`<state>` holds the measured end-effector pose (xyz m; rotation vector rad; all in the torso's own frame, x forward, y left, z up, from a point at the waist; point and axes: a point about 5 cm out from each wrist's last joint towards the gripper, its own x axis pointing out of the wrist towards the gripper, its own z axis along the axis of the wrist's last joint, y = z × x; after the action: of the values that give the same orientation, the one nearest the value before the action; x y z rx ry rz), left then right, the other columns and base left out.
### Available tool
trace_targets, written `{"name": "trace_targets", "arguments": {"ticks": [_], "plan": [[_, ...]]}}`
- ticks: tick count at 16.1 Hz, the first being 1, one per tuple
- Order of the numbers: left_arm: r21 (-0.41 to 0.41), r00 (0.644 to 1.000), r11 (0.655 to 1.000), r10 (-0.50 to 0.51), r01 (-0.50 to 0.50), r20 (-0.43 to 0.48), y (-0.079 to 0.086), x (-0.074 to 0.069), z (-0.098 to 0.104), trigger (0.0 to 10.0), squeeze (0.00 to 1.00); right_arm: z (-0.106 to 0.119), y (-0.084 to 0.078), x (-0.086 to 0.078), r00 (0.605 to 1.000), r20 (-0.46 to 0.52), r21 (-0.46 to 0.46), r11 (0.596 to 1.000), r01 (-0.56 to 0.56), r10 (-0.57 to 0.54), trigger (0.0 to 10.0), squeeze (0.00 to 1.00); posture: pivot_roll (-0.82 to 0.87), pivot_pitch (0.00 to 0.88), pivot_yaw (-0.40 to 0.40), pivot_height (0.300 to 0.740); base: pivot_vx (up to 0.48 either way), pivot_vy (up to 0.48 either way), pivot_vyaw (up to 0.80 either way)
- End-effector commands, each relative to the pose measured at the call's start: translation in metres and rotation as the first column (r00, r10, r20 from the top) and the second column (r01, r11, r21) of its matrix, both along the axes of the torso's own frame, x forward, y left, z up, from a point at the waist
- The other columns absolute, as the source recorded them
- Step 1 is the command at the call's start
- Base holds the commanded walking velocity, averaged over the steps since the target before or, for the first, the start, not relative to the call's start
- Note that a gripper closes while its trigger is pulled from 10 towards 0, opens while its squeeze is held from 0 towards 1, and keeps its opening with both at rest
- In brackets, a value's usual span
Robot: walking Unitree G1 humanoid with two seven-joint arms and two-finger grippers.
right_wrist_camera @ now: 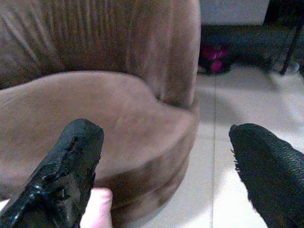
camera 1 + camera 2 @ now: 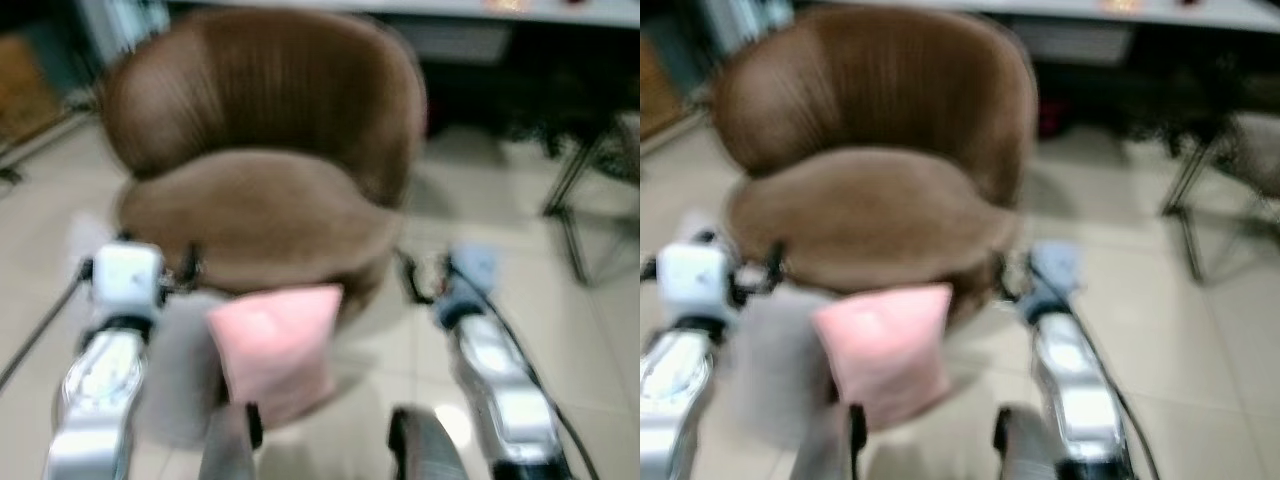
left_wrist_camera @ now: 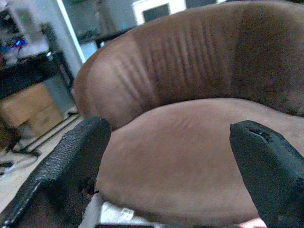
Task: Move the pillow to the sofa from floor
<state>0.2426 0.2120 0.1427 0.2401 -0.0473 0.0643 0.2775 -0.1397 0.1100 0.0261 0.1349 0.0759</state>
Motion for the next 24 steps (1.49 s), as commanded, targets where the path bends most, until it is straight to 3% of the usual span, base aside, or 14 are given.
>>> {"name": "trace_targets", "arguments": {"ticks": [1,10,17,20,24], "plan": [[-0.017,0.999,0.999,-0.033,0.033,0.002,-0.0096,0.0014,-0.0002,10.0,0.00,-0.0048,-0.0158,-0.0025,0.999,-0.018,-0.036,0.998,0.050,-0.050,10.0,0.00,-0.02,0.000,0.040,0.542,0.300,0.000,0.00],[-0.013,0.999,0.999,-0.039,0.039,0.002,-0.0101,0.0009,0.0005,10.0,0.00,-0.0058,-0.0115,-0.0015,1.000,-0.017,-0.055,0.998,0.016,-0.017,10.0,0.00,-0.01,0.000,0.040,0.542,0.305,0.000,0.40],[-0.008,0.999,0.999,-0.042,0.042,-0.001,-0.0110,0.0013,0.0005,10.0,0.00,-0.0063,-0.0130,-0.0012,1.000,-0.015,-0.068,0.997,0.025,-0.026,10.0,0.00,-0.02,0.000,0.042,0.542,0.303,0.000,0.07],[0.008,0.999,0.999,-0.038,0.038,-0.006,-0.0112,0.0014,-0.0006,10.0,0.00,-0.0076,-0.0149,-0.0022,0.999,-0.023,-0.024,0.999,0.040,-0.041,10.0,0.00,-0.02,0.000,0.041,0.542,0.092,0.000,0.17],[0.000,0.999,0.999,-0.043,0.043,-0.007,-0.0129,0.0015,-0.0016,10.0,0.00,-0.0112,-0.0067,-0.0047,0.996,-0.057,0.039,0.997,-0.068,0.070,10.0,0.00,-0.02,0.000,0.043,0.522,0.000,0.000,0.00]]}}
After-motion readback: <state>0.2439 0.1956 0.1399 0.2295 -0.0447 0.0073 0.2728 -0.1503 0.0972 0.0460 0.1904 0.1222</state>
